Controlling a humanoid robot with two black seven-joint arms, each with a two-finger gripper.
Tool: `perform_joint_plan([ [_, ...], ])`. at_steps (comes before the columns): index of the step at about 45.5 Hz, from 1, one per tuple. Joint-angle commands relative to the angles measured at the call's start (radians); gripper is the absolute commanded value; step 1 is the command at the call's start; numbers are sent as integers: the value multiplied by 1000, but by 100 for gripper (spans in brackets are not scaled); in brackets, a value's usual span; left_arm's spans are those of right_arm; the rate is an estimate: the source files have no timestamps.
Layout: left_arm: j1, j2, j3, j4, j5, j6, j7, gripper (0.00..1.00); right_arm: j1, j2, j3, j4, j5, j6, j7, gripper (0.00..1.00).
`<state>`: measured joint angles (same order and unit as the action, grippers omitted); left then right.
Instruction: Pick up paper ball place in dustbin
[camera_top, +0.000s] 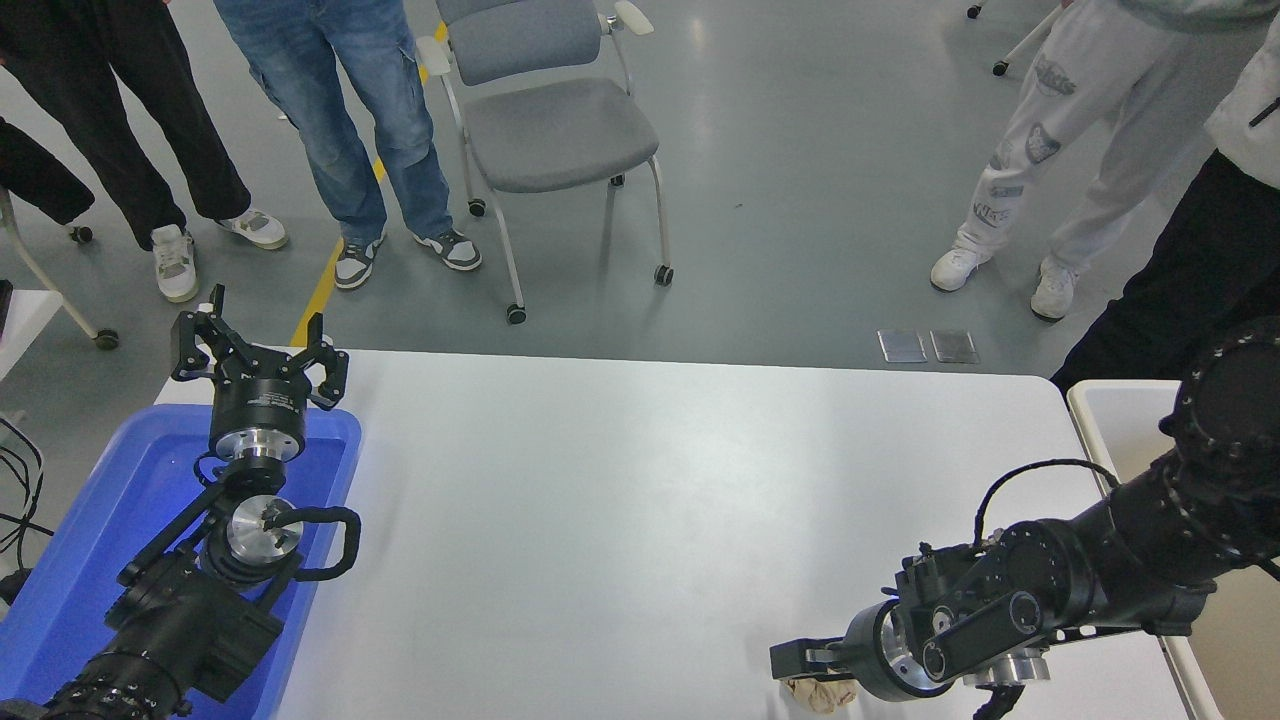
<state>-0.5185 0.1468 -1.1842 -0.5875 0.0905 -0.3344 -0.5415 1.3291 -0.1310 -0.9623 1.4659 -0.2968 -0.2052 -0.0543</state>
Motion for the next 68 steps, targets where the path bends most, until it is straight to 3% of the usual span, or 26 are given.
perform_joint_plan([
  [1, 0, 1, 0, 0, 0, 0, 0, 99, -27, 7, 0, -24, -15, -2, 16, 85],
  [4, 0, 1, 0, 0, 0, 0, 0, 99, -28, 7, 0, -27, -19, -5, 22, 76],
  [8, 0, 0, 0, 0, 0, 0, 0, 99, -28, 7, -1, -27, -21, -16, 24, 47],
  [12, 0, 1, 0, 0, 0, 0, 0, 99, -25, 4, -3, -27, -27, -17, 24, 37],
  [16, 0, -1, 0, 0, 0, 0, 0, 99, -24, -1, -3, -27, -30, -19, 24, 14],
  [21, 0, 0, 2, 0, 0, 0, 0, 99, -19, -15, -6, -19, -33, -19, 24, 0],
  [32, 0, 1, 0, 0, 0, 0, 0, 99, 41, -74, -9, 34, -53, -13, 24, 0],
  [44, 0, 1, 0, 0, 0, 0, 0, 99, 240, -239, -59, 205, -84, 39, 24, 0],
  [53, 0, 1, 0, 0, 0, 0, 0, 99, 455, -366, -107, 279, -94, 214, 24, 0],
  [68, 0, 1, 2, 0, 0, 0, 0, 99, 841, -480, -203, 279, -114, 565, 16, 0],
])
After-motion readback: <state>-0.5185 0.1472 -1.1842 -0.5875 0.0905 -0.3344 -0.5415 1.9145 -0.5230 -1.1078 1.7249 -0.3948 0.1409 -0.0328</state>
